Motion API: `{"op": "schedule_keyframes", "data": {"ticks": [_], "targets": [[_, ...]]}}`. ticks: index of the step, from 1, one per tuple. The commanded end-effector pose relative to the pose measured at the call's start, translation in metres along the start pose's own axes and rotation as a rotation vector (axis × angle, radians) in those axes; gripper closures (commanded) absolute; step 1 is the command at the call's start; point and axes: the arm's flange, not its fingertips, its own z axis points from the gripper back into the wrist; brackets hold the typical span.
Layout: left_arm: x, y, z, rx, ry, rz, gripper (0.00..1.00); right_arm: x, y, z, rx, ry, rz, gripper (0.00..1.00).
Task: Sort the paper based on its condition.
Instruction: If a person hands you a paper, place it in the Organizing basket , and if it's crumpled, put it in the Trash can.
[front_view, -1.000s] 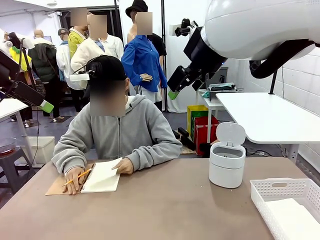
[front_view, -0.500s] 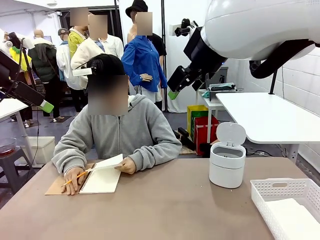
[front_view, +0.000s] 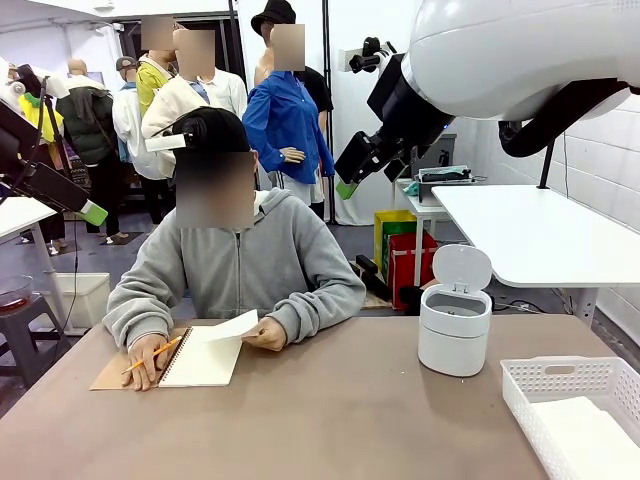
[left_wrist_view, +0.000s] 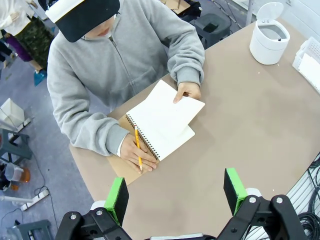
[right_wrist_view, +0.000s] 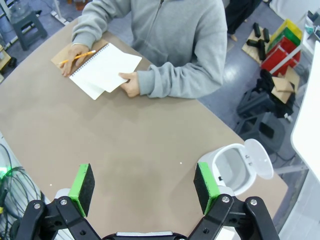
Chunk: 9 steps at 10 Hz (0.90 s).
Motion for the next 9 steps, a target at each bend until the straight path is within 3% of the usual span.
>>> {"op": "schedule_keyframes", "data": {"ticks": [1,9], "targets": [[0.0004,0.0002,0.0003,0.001,-0.004,0.000,0.00,-0.0019,0.0012,0.0003,0.003,0.005,-0.001,0.00],[0.0004,0.0002,0.0003,0.001,-0.004,0.000,0.00,-0.0019,0.0012,0.0003,0.003,0.005,-0.001,0.00]]}}
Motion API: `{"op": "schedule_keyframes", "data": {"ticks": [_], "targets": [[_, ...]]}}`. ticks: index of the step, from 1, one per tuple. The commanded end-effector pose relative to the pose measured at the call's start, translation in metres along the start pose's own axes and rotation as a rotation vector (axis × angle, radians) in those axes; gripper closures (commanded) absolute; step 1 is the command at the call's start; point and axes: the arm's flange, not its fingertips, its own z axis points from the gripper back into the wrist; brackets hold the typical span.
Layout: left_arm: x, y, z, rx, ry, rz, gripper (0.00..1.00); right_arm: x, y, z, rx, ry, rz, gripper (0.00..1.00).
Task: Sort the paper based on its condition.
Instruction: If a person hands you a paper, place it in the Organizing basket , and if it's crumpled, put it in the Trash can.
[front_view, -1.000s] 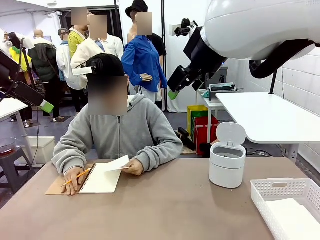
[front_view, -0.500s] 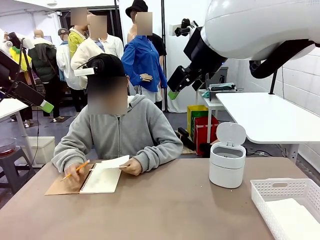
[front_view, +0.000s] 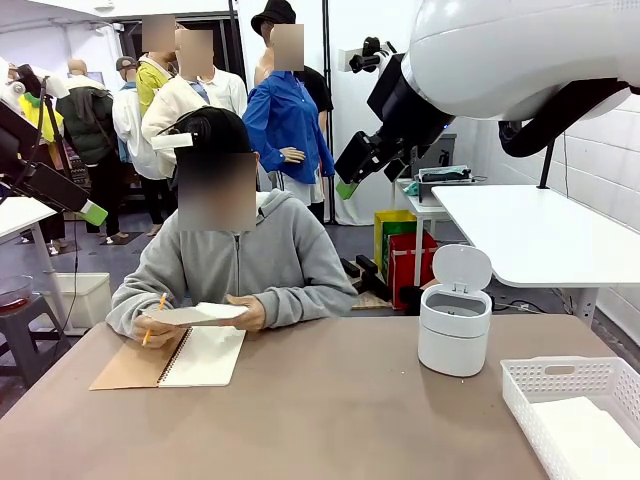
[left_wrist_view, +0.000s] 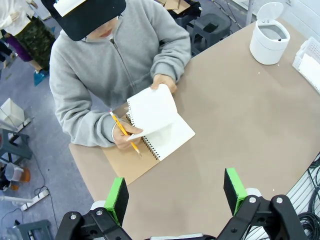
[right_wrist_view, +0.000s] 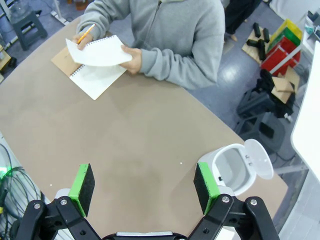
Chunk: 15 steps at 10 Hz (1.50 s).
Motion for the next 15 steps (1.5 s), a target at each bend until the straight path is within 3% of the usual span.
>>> {"op": "schedule_keyframes", "data": {"ticks": [1,15], "targets": [[0.0004,0.0002,0.0003,0.001,-0.004,0.000,0.00,-0.0019,0.0012,0.0003,0.003,0.005,-0.001,0.00],[0.0004,0.0002,0.0003,0.001,-0.004,0.000,0.00,-0.0019,0.0012,0.0003,0.003,0.005,-0.001,0.00]]}}
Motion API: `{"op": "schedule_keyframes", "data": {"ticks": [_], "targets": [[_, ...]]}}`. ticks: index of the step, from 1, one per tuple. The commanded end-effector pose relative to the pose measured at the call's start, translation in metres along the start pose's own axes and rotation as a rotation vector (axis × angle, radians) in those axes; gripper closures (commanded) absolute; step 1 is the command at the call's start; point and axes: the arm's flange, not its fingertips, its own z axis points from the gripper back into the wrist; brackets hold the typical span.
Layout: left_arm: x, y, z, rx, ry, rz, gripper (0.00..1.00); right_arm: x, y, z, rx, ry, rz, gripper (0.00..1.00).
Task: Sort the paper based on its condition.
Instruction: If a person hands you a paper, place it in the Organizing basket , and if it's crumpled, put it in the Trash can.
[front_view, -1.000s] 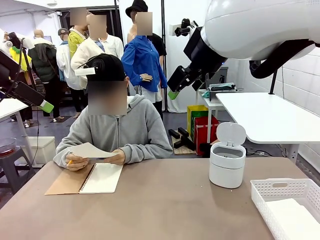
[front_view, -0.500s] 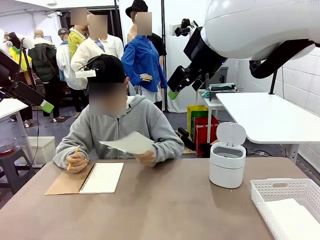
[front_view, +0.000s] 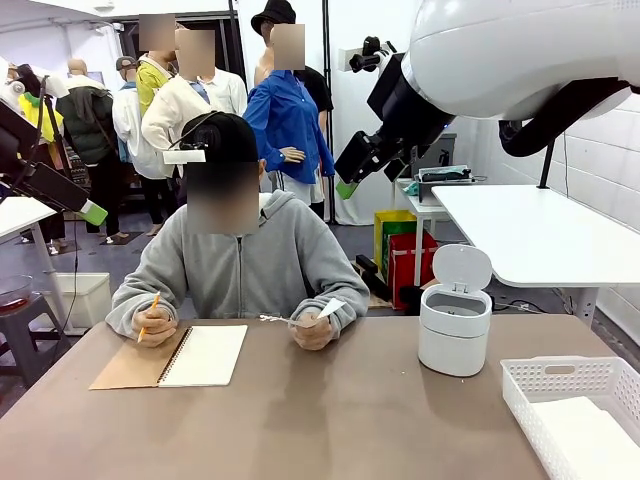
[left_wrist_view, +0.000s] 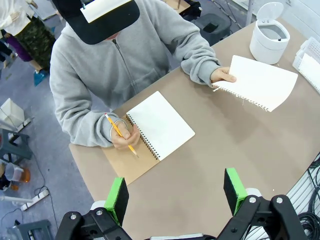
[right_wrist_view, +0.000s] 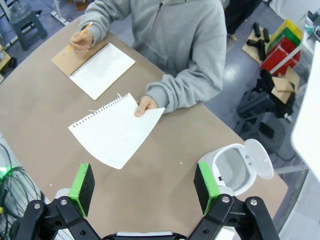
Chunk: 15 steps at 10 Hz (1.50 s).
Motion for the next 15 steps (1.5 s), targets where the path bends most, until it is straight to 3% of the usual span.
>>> {"op": "schedule_keyframes", "data": {"ticks": [1,15], "targets": [[0.0004,0.0002,0.0003,0.001,-0.004,0.000,0.00,-0.0019,0.0012,0.0003,0.003,0.005,-0.001,0.00],[0.0004,0.0002,0.0003,0.001,-0.004,0.000,0.00,0.0000,0.0000,0.0000,0.000,0.000,0.000,0.00]]}}
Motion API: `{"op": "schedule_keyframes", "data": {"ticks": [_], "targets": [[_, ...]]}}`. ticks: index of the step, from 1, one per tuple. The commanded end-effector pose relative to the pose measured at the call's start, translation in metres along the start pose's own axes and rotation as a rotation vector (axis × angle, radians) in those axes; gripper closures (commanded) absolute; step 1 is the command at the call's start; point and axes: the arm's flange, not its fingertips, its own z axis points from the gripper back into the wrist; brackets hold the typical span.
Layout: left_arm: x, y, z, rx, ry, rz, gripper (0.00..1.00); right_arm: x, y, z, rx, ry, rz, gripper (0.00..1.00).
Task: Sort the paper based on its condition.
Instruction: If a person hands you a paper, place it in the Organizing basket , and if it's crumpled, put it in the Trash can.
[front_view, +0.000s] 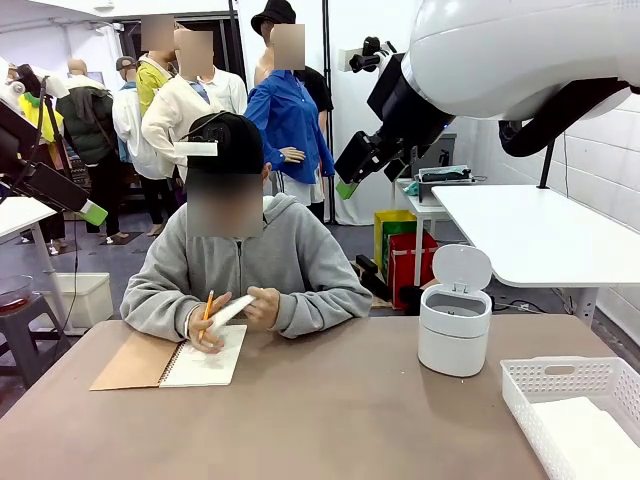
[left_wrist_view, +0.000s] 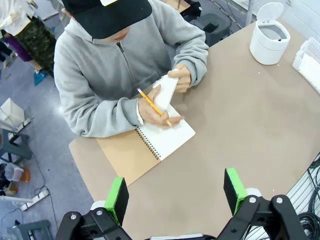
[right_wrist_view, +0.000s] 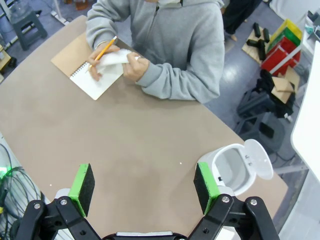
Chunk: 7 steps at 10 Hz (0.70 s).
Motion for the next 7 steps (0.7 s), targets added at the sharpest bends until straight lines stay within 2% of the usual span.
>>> {"op": "schedule_keyframes", "data": {"ticks": [1,7], "targets": [[0.0004,0.0002,0.0003,0.001,-0.004,0.000,0.00,0.0000,0.0000,0.0000,0.000,0.000,0.000,0.00],[0.0004,0.0002,0.0003,0.001,-0.004,0.000,0.00,0.0000,0.0000,0.0000,0.000,0.000,0.000,0.00]]}}
